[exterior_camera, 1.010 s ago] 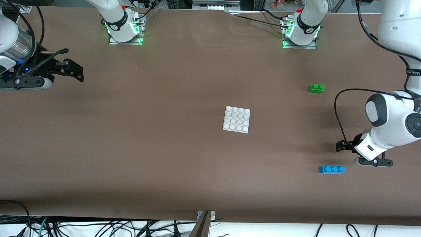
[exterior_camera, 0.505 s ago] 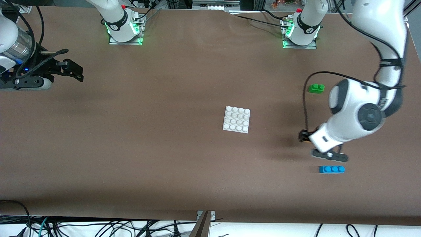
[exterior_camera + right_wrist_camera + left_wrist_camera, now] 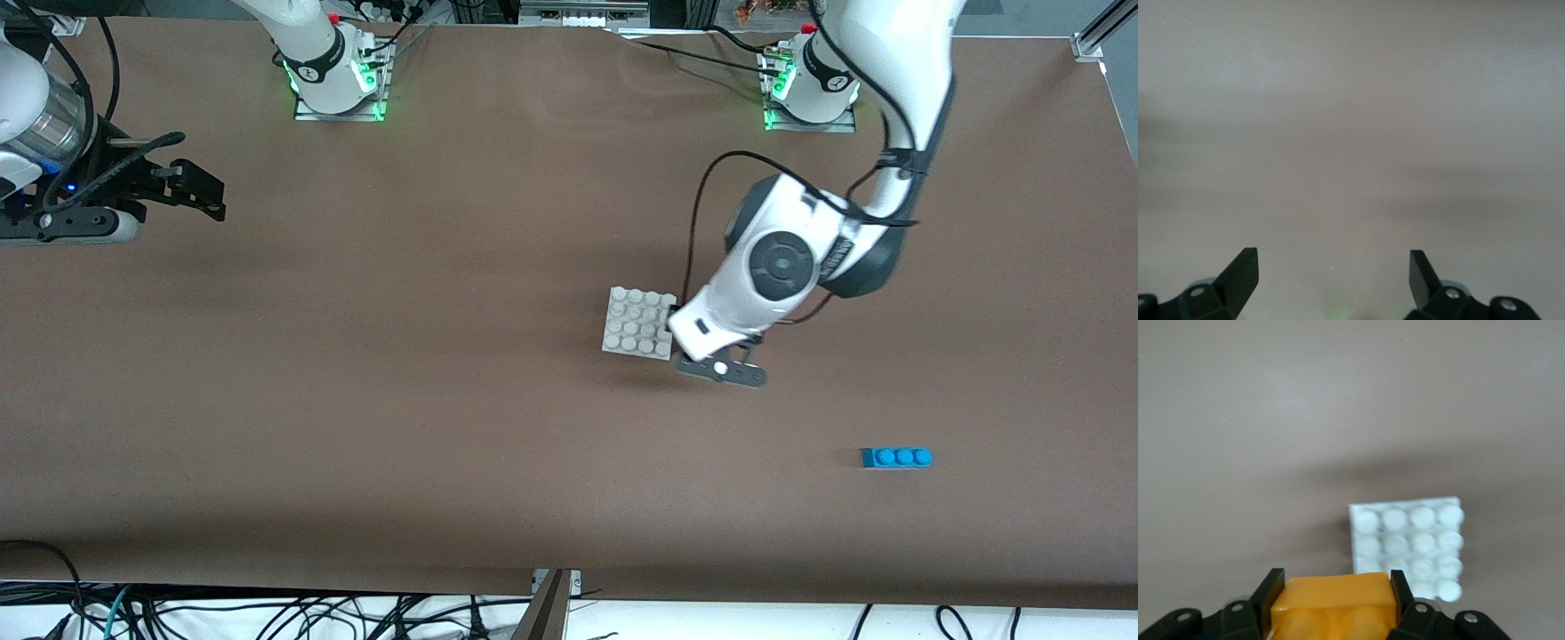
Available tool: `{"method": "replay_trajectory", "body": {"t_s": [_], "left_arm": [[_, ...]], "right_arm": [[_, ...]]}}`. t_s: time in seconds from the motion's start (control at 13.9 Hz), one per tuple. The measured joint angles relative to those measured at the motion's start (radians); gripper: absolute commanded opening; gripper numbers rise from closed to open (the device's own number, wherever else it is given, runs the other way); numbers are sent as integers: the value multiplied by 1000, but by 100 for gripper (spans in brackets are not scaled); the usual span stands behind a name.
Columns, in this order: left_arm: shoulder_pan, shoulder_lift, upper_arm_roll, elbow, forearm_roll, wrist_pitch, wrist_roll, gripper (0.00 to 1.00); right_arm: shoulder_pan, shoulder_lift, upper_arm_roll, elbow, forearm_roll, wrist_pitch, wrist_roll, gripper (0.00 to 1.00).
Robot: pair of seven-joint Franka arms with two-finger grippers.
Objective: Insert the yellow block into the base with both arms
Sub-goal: 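Carry the yellow block with the left gripper over the base plate, then press the yellow block down onto the base plate studs with the left gripper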
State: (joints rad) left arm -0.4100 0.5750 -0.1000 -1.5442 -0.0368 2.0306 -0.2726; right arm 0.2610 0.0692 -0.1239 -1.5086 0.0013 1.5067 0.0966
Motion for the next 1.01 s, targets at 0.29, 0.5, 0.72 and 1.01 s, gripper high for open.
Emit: {"method": "replay_trajectory", "body": {"t_s": [0.29,0.5,0.72,1.01], "left_arm": [[-49,59,0,-13,0,33,-10,23],[-76,79,-1,-78,0,146,-25,23],[-107,94,-2,-126,0,217,-67,23],[-118,102,1,-131,0,230,-82,23]], "right_arm": [[-1,0,-1,0,0,0,0,100],[-1,0,-2,0,0,0,0,100],[-1,0,-3,0,0,0,0,100],[-1,0,-3,0,0,1,0,100]]}}
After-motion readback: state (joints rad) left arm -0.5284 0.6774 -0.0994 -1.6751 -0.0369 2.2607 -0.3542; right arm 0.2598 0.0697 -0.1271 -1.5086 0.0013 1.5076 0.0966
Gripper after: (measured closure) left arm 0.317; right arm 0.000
